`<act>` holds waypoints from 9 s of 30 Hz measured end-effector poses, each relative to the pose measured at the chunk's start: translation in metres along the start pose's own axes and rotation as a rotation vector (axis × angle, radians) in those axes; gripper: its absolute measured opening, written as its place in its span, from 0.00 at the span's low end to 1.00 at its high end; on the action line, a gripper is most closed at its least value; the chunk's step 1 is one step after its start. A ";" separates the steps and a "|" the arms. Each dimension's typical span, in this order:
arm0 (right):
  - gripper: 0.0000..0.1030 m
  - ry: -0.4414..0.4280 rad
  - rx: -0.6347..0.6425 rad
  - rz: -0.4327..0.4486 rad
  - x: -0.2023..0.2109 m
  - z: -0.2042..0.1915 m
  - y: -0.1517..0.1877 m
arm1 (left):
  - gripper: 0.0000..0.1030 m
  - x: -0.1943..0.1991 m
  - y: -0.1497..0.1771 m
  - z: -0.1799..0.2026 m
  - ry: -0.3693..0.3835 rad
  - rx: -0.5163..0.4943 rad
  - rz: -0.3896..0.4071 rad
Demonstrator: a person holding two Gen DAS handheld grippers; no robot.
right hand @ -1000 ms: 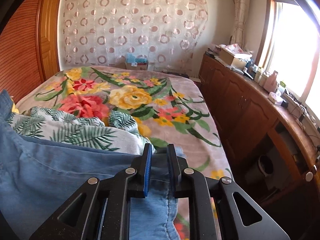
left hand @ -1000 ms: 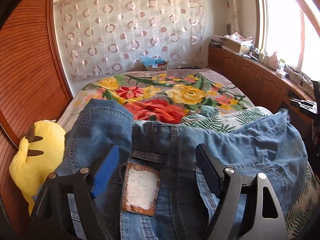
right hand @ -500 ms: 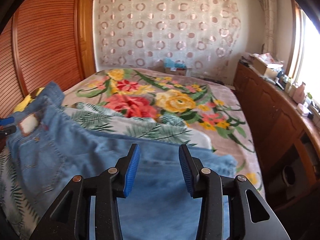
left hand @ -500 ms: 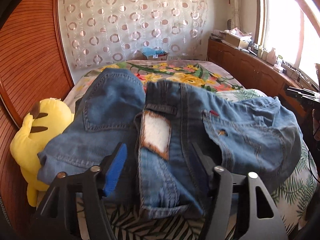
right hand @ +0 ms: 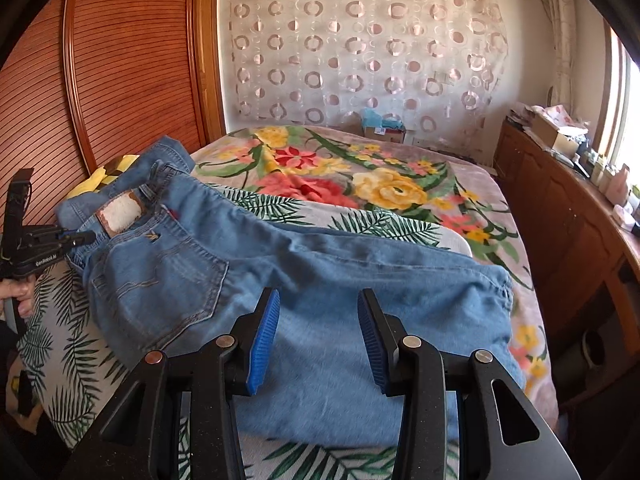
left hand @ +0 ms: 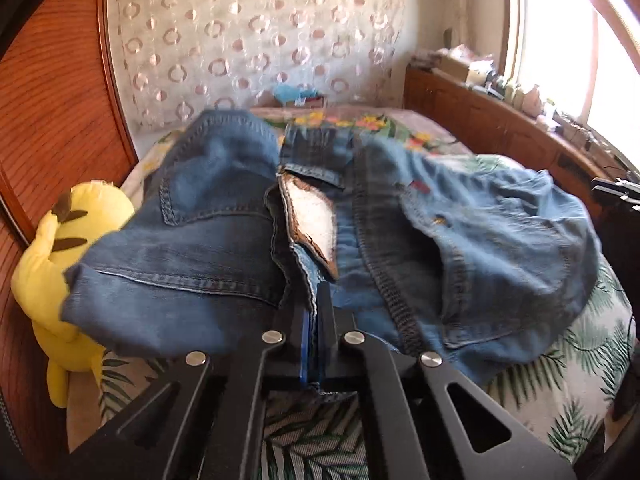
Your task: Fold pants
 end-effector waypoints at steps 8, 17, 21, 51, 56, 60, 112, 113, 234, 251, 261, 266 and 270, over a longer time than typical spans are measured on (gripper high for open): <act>0.41 -0.010 -0.037 0.014 0.009 -0.018 0.010 | 0.03 0.034 0.027 -0.027 0.000 0.065 0.013; 0.41 -0.006 -0.063 0.020 0.028 -0.025 0.033 | 0.04 0.047 0.039 -0.023 -0.031 0.085 0.025; 0.41 0.005 -0.080 0.019 0.033 -0.023 0.043 | 0.24 0.062 0.032 -0.023 -0.036 0.083 0.057; 0.41 0.036 -0.236 0.031 0.038 0.018 0.094 | 0.80 0.073 0.025 0.188 0.279 -0.177 0.040; 0.41 0.035 -0.249 0.042 0.042 0.023 0.098 | 0.63 0.076 0.029 0.225 0.347 -0.251 0.010; 0.41 0.039 -0.251 0.046 0.045 0.022 0.100 | 0.53 0.069 0.036 0.251 0.351 -0.318 -0.040; 0.41 -0.131 -0.124 -0.022 -0.015 0.018 0.034 | 0.03 0.007 -0.031 0.195 0.197 -0.223 0.002; 0.41 -0.134 -0.120 -0.022 -0.017 0.021 0.031 | 0.03 0.008 -0.032 0.194 0.200 -0.221 0.005; 0.15 0.258 -0.193 0.163 0.079 0.126 0.012 | 0.78 0.075 0.020 0.075 0.154 -0.058 0.083; 0.15 -0.226 0.165 0.071 -0.043 -0.127 -0.054 | 0.78 0.087 0.038 0.001 0.087 0.020 0.092; 0.24 -0.336 0.177 -0.080 -0.099 -0.141 -0.040 | 0.78 0.078 0.048 -0.017 0.067 0.043 0.066; 0.40 -0.320 0.154 -0.040 -0.085 -0.120 -0.052 | 0.78 0.073 0.044 -0.008 0.075 0.038 0.065; 0.41 -0.275 0.131 -0.020 -0.064 -0.105 -0.032 | 0.78 0.069 0.040 0.004 0.091 0.027 0.062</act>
Point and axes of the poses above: each gripper's, at about its wrist camera, not at the fingertips, and x roughly against the way its jaws point, z to its right, y to its underside, the point moved 6 cm from there along -x, roughly the way its jaws point, and after that the axes turned 15 degrees about -y, right-handed, at the moved point
